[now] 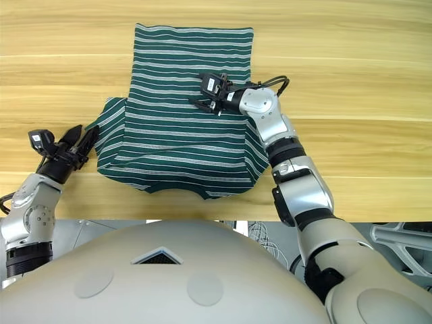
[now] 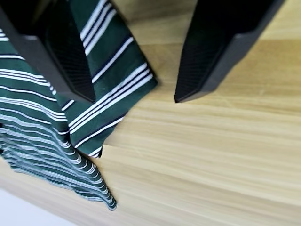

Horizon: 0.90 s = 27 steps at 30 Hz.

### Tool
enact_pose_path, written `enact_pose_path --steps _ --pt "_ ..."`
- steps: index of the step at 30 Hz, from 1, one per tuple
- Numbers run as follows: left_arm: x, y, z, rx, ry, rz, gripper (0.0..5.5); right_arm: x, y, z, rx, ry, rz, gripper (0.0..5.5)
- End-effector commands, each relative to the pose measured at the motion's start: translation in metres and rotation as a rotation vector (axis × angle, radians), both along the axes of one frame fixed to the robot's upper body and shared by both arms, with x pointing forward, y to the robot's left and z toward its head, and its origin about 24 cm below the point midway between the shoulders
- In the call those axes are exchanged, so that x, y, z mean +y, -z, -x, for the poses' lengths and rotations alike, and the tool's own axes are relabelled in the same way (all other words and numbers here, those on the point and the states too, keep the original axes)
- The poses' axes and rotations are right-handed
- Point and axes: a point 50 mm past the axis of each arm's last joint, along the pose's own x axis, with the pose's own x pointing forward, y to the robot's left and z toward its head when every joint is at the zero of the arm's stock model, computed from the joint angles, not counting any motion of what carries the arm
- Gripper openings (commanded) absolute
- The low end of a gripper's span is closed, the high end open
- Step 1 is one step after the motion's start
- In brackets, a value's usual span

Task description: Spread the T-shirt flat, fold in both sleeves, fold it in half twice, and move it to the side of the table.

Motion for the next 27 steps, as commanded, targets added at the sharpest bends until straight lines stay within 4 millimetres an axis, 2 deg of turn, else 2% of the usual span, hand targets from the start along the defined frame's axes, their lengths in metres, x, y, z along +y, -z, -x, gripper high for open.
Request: enact_pose_path --steps 1,8,15,18,21,27 --pt "-0.013 0.024 0.019 0.141 0.048 -0.009 2.32 -0.002 -0.007 -0.004 -0.03 0.009 0.003 3.15" --pt "-0.017 0.024 0.02 0.135 0.081 -0.048 1.22 -0.003 -0.011 -0.005 -0.035 0.019 -0.003 3.15" --pt "-0.011 0.022 0.015 0.092 0.042 -0.107 0.02 -0.002 -0.012 -0.005 -0.038 0.02 -0.014 3.15" --pt "-0.012 0.013 0.007 0.022 0.028 -0.118 0.02 -0.002 -0.013 -0.005 -0.042 0.014 -0.025 3.15" --pt "-0.019 -0.005 -0.002 -0.082 0.056 -0.122 0.02 -0.003 -0.016 -0.005 -0.054 0.007 -0.043 3.15" --pt "-0.043 -0.04 -0.015 -0.234 0.14 -0.084 0.02 -0.009 -0.03 -0.001 -0.099 -0.01 -0.121 3.15"
